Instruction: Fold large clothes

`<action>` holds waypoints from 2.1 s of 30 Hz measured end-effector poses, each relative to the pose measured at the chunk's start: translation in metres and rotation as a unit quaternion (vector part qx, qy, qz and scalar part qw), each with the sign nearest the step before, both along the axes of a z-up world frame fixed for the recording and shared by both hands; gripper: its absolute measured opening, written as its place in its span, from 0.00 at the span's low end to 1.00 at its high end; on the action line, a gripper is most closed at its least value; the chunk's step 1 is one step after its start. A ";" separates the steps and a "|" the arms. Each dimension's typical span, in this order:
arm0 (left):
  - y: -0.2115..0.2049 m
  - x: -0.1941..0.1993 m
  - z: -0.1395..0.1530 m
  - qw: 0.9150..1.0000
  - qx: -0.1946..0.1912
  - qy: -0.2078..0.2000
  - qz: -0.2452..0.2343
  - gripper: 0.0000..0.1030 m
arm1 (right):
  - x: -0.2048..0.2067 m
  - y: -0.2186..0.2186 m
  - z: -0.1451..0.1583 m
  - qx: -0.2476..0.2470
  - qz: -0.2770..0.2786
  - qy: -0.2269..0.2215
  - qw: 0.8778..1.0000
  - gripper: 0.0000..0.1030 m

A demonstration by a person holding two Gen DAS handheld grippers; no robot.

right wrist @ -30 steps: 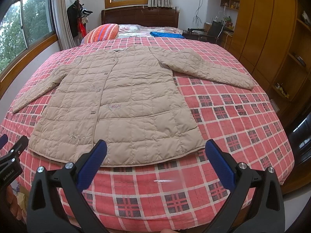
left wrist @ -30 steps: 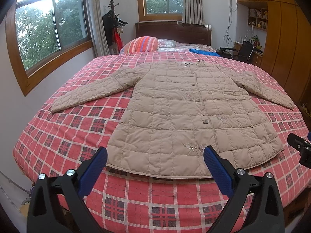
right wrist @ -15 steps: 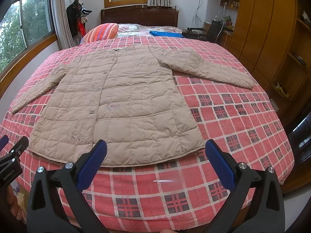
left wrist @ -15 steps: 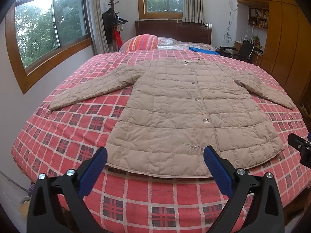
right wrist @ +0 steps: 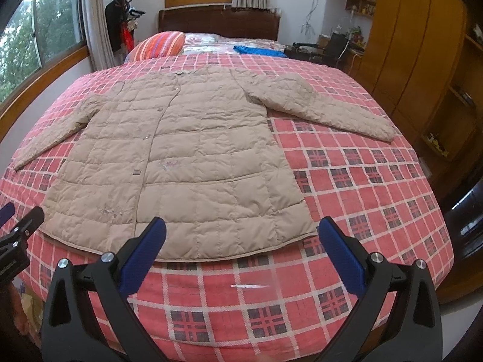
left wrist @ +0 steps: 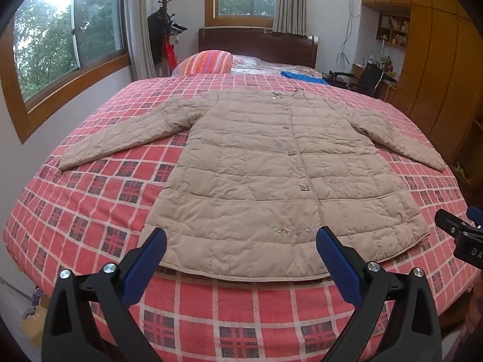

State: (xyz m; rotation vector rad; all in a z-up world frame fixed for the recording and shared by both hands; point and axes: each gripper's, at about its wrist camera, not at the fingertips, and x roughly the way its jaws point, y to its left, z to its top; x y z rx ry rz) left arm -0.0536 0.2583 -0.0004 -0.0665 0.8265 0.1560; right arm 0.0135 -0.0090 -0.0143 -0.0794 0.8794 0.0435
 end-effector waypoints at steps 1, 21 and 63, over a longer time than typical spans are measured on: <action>0.000 0.003 -0.001 1.000 0.000 0.004 0.001 0.96 | 0.003 -0.002 -0.001 0.000 0.000 0.004 1.000 0.98; -0.107 0.227 0.023 0.994 0.015 0.018 -0.105 0.96 | 0.154 -0.221 0.031 0.106 -0.119 -0.070 0.985 0.97; -0.235 0.448 -0.107 0.949 -0.135 0.214 -0.189 0.31 | 0.348 -0.397 -0.111 0.085 -0.276 0.137 0.948 0.11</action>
